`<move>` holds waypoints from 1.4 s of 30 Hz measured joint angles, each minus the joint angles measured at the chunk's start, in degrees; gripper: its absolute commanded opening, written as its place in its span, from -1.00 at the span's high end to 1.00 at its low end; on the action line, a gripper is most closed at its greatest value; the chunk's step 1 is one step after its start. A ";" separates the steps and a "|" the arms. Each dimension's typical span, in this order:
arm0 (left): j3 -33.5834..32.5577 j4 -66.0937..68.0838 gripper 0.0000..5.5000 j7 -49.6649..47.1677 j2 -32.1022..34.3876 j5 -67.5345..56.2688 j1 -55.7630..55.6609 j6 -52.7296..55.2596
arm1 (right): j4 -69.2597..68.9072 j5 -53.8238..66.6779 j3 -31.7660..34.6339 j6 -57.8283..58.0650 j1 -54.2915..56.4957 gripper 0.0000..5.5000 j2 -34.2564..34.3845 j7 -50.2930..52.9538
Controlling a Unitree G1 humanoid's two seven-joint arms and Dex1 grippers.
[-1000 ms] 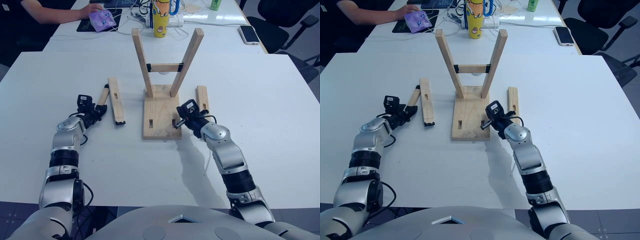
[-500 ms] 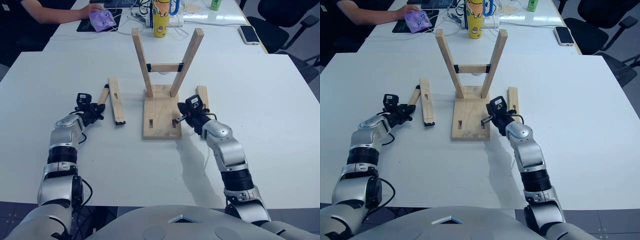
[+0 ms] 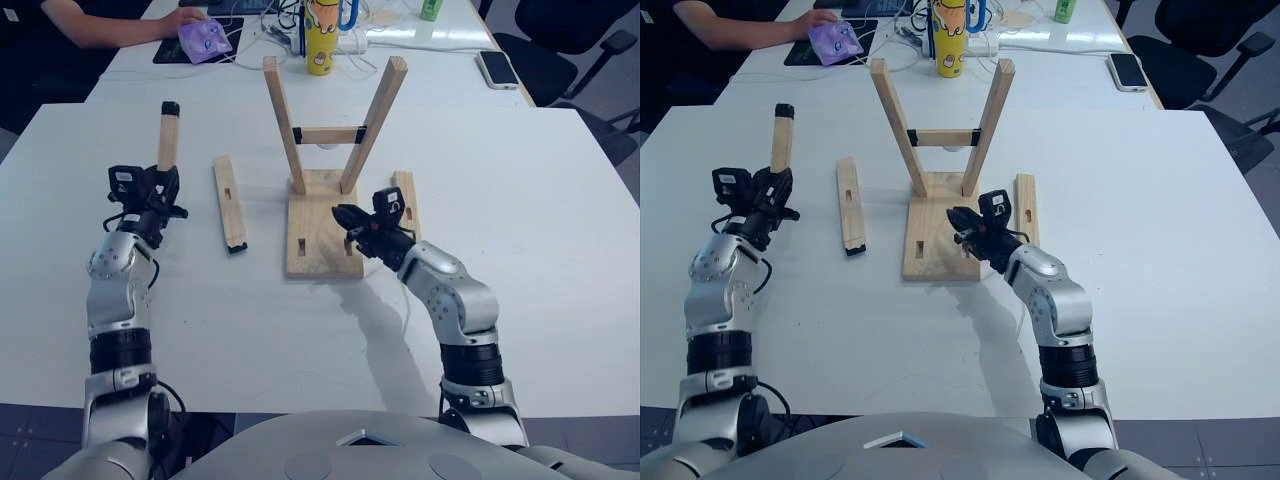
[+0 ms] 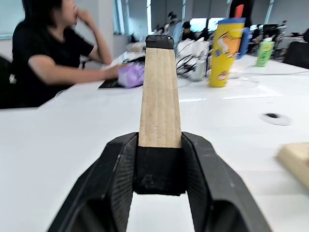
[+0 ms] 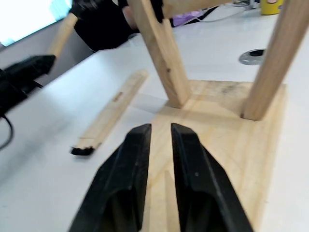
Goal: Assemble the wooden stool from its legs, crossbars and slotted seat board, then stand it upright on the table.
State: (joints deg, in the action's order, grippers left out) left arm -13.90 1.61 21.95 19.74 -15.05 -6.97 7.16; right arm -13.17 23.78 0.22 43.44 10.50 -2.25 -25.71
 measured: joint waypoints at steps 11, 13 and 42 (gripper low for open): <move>12.73 -23.07 0.51 13.83 0.68 -8.09 13.29 4.22 | -0.90 25.76 14.33 15.89 2.32 -0.05 6.91 8.46; 14.42 -23.13 0.51 13.66 0.61 -7.05 13.28 4.20 | -0.92 28.82 15.08 17.21 2.78 -0.11 7.10 10.14; 20.70 -23.01 0.51 12.96 -0.34 -4.03 13.45 3.09 | 1.67 50.73 16.27 13.05 6.05 0.77 7.77 28.04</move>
State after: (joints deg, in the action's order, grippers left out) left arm 6.80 -21.40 34.91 19.40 -19.08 6.49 10.25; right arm -11.51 74.51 16.50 56.49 16.55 5.52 2.33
